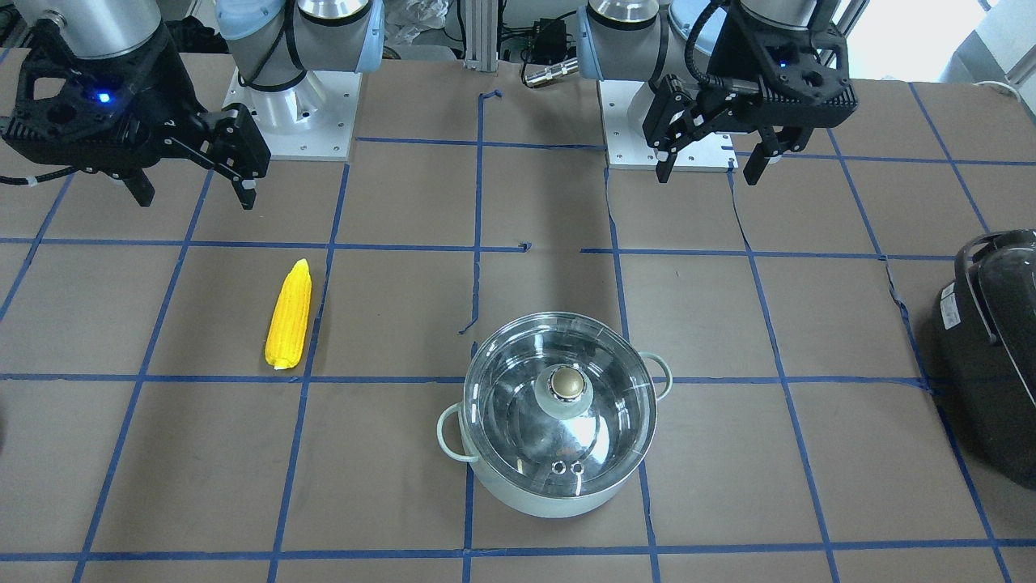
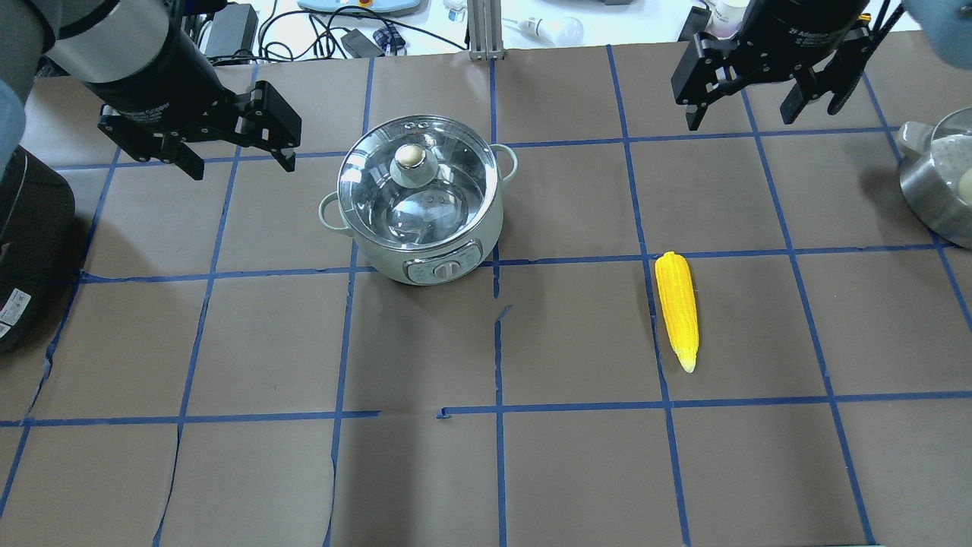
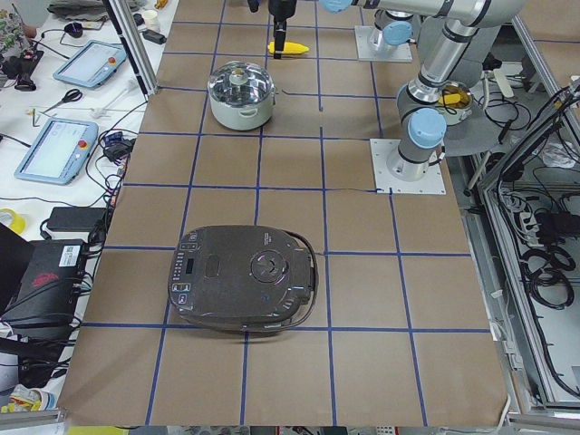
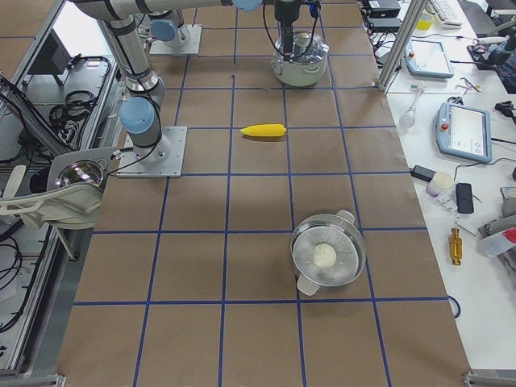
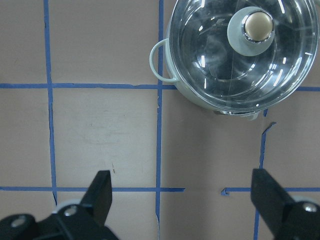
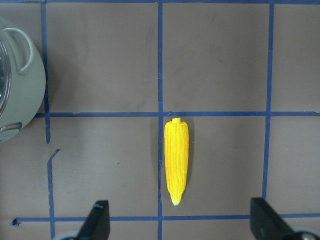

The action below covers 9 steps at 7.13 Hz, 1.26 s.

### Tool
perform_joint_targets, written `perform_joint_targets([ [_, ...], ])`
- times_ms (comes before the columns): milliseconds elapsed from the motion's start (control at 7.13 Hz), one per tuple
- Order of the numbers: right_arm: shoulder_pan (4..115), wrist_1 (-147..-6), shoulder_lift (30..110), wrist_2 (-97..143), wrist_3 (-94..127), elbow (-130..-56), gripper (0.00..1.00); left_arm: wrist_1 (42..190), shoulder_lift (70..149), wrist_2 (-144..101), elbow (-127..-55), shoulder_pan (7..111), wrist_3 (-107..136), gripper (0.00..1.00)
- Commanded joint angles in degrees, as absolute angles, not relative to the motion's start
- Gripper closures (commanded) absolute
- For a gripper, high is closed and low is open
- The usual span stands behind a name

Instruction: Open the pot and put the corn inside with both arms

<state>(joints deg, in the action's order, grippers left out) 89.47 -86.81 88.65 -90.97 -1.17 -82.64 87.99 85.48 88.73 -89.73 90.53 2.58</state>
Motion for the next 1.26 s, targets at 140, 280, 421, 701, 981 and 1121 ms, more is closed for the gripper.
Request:
perform_joint_targets([
  [140, 89.7, -90.7, 85.6, -91.3, -1.1, -85.1, 0.0, 83.6, 87.4, 88.8, -89.4, 90.4, -2.0, 0.0],
  [280, 89.3, -93.5, 86.5, -91.3, -1.1, -83.5, 0.0, 79.8, 89.5, 88.4, -88.4, 90.6, -0.5, 0.0],
  [421, 89.5, -93.5, 85.4, -90.7, -0.6, -83.5, 0.0, 79.5, 92.7, 87.8, -86.9, 90.6, -0.2, 0.0],
  [701, 87.5, -93.0, 86.5, -91.1, -1.2, -78.9, 0.0, 78.5, 98.7, 87.8, -83.1, 91.8, 1.0, 0.0],
  [981, 87.0, -93.0, 86.2, -90.9, -1.2, -78.1, 0.0, 70.4, 104.9, 88.2, -81.5, 98.1, 9.3, 0.0],
  [1121, 87.2, -91.2, 86.0, -90.9, -1.3, -78.6, 0.0, 69.4, 107.5, 88.5, -81.1, 100.0, 9.1, 0.0],
])
